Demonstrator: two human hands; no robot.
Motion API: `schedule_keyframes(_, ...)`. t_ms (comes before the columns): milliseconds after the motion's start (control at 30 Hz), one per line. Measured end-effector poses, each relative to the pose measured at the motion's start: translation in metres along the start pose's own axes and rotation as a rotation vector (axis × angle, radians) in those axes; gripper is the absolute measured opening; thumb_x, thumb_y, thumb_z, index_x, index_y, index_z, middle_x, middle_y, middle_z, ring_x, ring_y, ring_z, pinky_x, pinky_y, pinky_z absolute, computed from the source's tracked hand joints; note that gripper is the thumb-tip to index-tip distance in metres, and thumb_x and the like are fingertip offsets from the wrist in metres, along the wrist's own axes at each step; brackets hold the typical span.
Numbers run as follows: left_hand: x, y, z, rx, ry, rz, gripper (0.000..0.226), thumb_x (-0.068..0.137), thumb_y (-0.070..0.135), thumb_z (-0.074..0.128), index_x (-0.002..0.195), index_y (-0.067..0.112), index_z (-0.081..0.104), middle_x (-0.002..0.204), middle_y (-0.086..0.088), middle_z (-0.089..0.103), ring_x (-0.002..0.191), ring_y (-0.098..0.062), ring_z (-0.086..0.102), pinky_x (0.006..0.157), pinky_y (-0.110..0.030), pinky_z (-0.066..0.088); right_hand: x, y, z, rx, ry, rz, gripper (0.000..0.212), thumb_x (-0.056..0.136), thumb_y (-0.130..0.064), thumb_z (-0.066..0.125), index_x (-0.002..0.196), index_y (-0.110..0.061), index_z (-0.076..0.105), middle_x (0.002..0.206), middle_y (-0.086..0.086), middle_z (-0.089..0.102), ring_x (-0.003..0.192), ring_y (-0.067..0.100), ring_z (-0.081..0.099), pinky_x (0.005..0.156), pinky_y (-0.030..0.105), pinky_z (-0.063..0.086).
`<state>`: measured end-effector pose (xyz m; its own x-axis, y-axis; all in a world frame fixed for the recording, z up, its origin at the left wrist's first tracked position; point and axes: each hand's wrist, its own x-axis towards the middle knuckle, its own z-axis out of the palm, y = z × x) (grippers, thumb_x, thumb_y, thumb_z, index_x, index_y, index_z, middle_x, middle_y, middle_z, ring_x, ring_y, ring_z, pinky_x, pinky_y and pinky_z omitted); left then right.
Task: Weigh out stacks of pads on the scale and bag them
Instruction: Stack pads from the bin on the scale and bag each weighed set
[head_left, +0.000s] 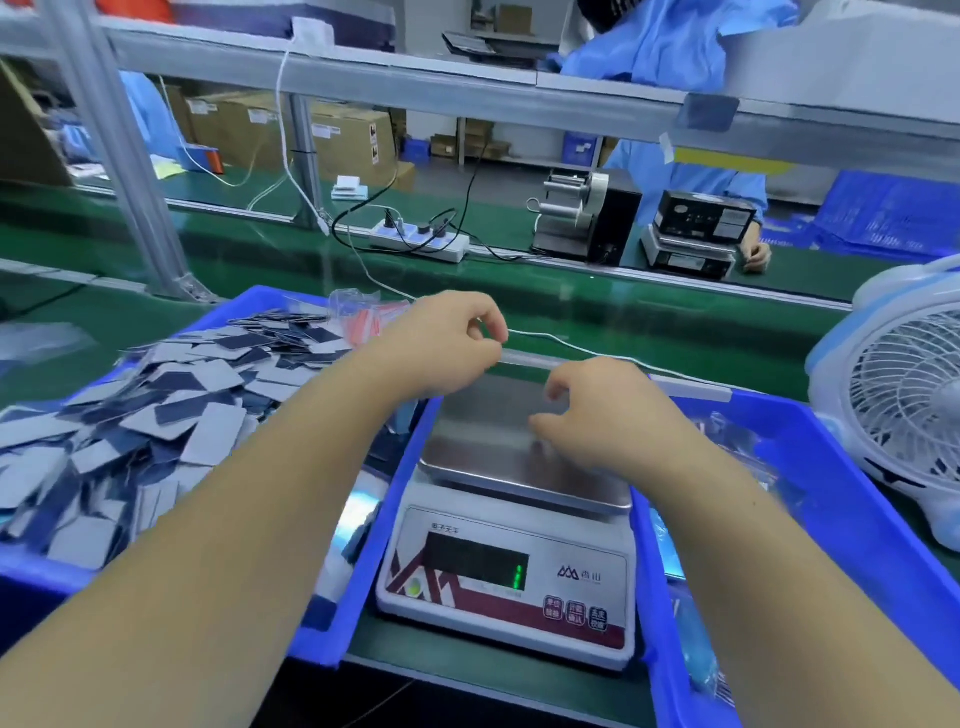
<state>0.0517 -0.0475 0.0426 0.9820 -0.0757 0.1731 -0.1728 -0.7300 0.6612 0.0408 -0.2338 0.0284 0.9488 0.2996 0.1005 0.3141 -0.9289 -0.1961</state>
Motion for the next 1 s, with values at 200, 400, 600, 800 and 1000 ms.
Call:
schedule_keyframes(200,-0.015,-0.051,-0.046,0.316,-0.089,-0.232,0.022,0.091,0.009,0.052,0.088,0.027,0.064,0.081,0.014,0.055,0.065,-0.001,0.051,0.049,-0.016,0.037,0.010,-0.018,0.011,-0.008,-0.005,-0.058,0.020,0.083,-0.041,0.061,0.092,-0.024,0.063,0.090,-0.006,0.061,0.087,0.021,0.056,0.071,0.033,0.051)
schedule_keyframes(400,-0.016,-0.075,-0.043,0.383,-0.115,-0.293,0.010,0.083,0.014,0.070,0.093,0.012,0.071,0.080,0.016,0.056,0.072,-0.012,0.056,0.059,-0.024,0.045,0.017,-0.027,0.019,0.046,0.057,-0.107,0.015,0.084,-0.039,0.058,0.082,-0.024,0.060,0.081,-0.008,0.060,0.081,0.019,0.056,0.072,0.035,0.052)
schedule_keyframes(600,-0.011,-0.079,-0.022,0.395,-0.090,-0.332,0.062,0.082,0.067,0.060,0.112,0.013,0.067,0.110,-0.005,0.062,0.098,-0.023,0.057,0.084,-0.036,0.050,0.015,-0.020,0.031,0.168,0.134,-0.075,0.013,0.084,-0.032,0.058,0.074,-0.026,0.061,0.074,-0.011,0.062,0.075,0.014,0.058,0.070,0.036,0.052)
schedule_keyframes(800,-0.005,-0.080,-0.006,0.627,-0.123,-0.381,0.078,0.081,0.076,0.057,0.133,0.018,0.054,0.143,-0.013,0.038,0.131,-0.036,0.033,0.100,-0.048,0.040,0.015,-0.015,0.033,0.241,0.141,-0.065,0.013,0.083,-0.031,0.058,0.070,-0.029,0.061,0.074,-0.013,0.063,0.074,0.007,0.057,0.068,0.032,0.050)
schedule_keyframes(1000,0.000,-0.079,-0.010,0.543,-0.129,-0.396,0.057,0.080,0.048,0.072,0.125,0.016,0.060,0.110,-0.006,0.062,0.107,-0.027,0.053,0.078,-0.035,0.049,0.013,-0.015,0.031,0.271,0.128,-0.074,0.014,0.084,-0.032,0.059,0.070,-0.031,0.061,0.074,-0.014,0.063,0.072,0.002,0.056,0.063,0.027,0.045)
